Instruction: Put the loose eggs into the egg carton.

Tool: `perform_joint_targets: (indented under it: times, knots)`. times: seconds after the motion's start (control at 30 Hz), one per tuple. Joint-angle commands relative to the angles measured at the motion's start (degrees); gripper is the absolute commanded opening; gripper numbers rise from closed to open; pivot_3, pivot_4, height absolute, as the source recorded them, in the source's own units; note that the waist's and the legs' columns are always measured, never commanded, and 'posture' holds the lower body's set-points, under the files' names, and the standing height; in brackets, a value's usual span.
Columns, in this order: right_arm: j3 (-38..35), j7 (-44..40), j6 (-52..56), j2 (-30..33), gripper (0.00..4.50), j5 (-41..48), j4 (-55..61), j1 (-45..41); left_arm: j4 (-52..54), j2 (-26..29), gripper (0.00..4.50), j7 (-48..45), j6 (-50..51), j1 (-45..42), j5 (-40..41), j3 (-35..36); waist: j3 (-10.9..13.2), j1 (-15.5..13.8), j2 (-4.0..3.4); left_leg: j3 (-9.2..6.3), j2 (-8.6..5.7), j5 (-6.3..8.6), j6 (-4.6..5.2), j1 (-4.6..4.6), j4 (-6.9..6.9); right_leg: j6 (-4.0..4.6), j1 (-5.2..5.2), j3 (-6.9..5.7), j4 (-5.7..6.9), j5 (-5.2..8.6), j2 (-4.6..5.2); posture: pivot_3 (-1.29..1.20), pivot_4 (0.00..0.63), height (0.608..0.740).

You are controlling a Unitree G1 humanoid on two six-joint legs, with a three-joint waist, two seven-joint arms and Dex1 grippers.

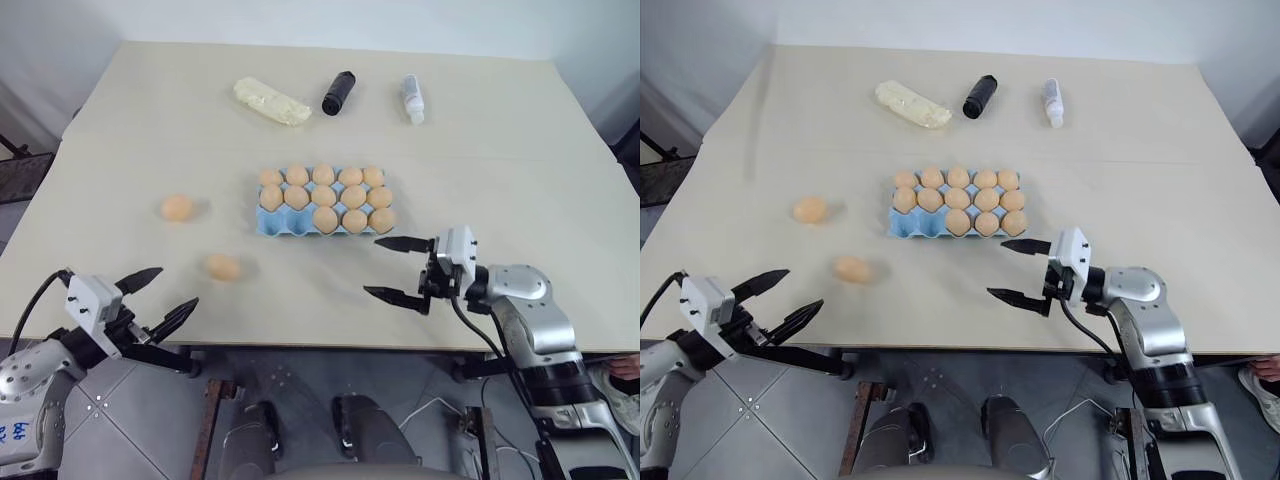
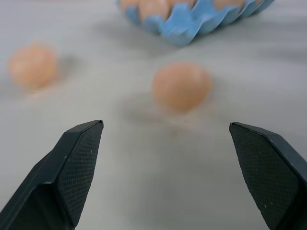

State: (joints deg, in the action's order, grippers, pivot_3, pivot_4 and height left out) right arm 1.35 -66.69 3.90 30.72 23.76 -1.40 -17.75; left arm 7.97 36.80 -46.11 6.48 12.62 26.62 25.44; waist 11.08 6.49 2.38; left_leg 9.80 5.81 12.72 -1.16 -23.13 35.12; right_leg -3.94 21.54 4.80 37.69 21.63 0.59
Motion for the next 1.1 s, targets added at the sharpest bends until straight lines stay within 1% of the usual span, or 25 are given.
perform_joint_targets:
  times: [0.03, 0.17, 0.33, 0.47, 0.7, 0.73, 0.77, 0.9, 0.93, 1.1]
  knots:
    - [-2.4, 1.2, -1.5, 0.4, 4.49, 0.9, 2.9, 1.1, 1.7, -0.8, 4.5, 1.0, -0.2, -0.1, 0.5, 0.8, 0.0, -0.1, 0.0, -0.01, -0.01, 0.0, 0.0, 0.0, 0.0, 0.0, -0.01, -0.01, 0.0, 0.0, 0.01, 0.0, 0.15, 0.74]
    - [-3.0, 2.5, -2.4, 0.8, 4.49, 0.3, 3.8, 3.1, 2.6, -2.3, 4.5, 2.1, -0.4, -2.5, -0.5, -2.8, 0.0, -0.3, 0.01, -0.01, -0.03, 0.02, 0.01, -0.01, 0.0, 0.01, -0.03, -0.01, -0.05, 0.0, 0.05, 0.0, 0.15, 0.74]
    - [-3.0, 4.1, -2.5, 0.8, 4.49, -0.3, 5.4, 4.4, 0.3, -4.5, 4.5, 4.1, -1.6, -9.3, -3.9, -8.6, 0.0, -0.8, 0.01, -0.02, -0.05, -0.09, 0.05, -0.04, 0.01, 0.0, -0.04, -0.03, -0.09, 0.0, 0.02, 0.0, 0.15, 0.74]
    - [-2.6, 5.2, -1.4, 0.7, 4.49, -0.3, 7.0, 4.5, -3.8, -5.8, 4.5, 4.0, -2.6, -14.2, -6.3, -12.4, 0.0, -0.8, 0.01, 0.02, -0.04, -0.22, 0.07, -0.02, 0.04, -0.02, -0.04, 0.02, -0.07, -0.01, -0.02, 0.0, 0.15, 0.74]
    - [-2.1, 7.0, 0.8, 0.8, 4.49, 0.0, 10.4, 4.7, -11.7, -7.7, 4.5, 4.1, -4.2, -20.8, -9.2, -16.4, 0.0, -1.1, 0.01, 0.02, -0.01, -0.28, 0.02, -0.03, 0.05, -0.04, 0.0, 0.02, -0.05, -0.01, -0.08, 0.0, 0.15, 0.74]
    - [-2.2, 7.2, 1.0, 0.8, 4.5, 0.0, 10.7, 4.6, -12.1, -7.8, 4.09, 3.9, -4.4, -21.2, -9.2, -16.5, 0.0, -1.2, 0.01, 0.03, -0.01, -0.28, 0.01, -0.03, 0.07, -0.04, 0.0, 0.03, -0.04, -0.01, -0.07, 0.0, 0.15, 0.74]
    - [-2.3, 7.6, 1.2, 0.8, 4.5, -0.2, 10.9, 4.6, -12.6, -7.8, 3.88, 4.1, -4.5, -21.5, -9.6, -16.6, 0.0, -1.2, 0.01, 0.03, -0.01, -0.28, 0.01, -0.03, 0.07, -0.04, 0.0, 0.03, -0.04, -0.01, -0.07, 0.0, 0.15, 0.74]
    - [-2.3, 8.7, 1.4, 0.5, 4.5, -0.4, 11.3, 4.7, -13.2, -7.9, 2.6, 3.4, -4.8, -22.9, -9.4, -17.3, 0.0, -1.5, 0.01, 0.03, 0.0, -0.29, 0.0, -0.03, 0.08, -0.04, 0.0, 0.02, -0.01, -0.01, -0.07, 0.0, 0.15, 0.74]
    - [-2.2, 8.9, 1.4, 0.5, 4.5, -0.4, 11.4, 4.7, -13.2, -8.1, 2.48, 3.4, -4.8, -23.4, -9.4, -17.5, 0.0, -1.6, 0.01, 0.03, 0.0, -0.3, -0.01, -0.03, 0.08, -0.04, 0.0, 0.01, -0.01, -0.01, -0.07, 0.0, 0.15, 0.74]
    - [-2.0, 9.8, 1.6, 0.3, 4.5, -0.6, 11.4, 4.6, -14.0, -11.7, 2.45, 2.7, -4.1, -30.0, -8.5, -20.3, 0.0, -2.3, 0.01, 0.02, -0.06, -0.33, 0.03, -0.04, 0.17, -0.08, -0.02, -0.02, 0.05, -0.03, -0.04, 0.0, 0.15, 0.74]
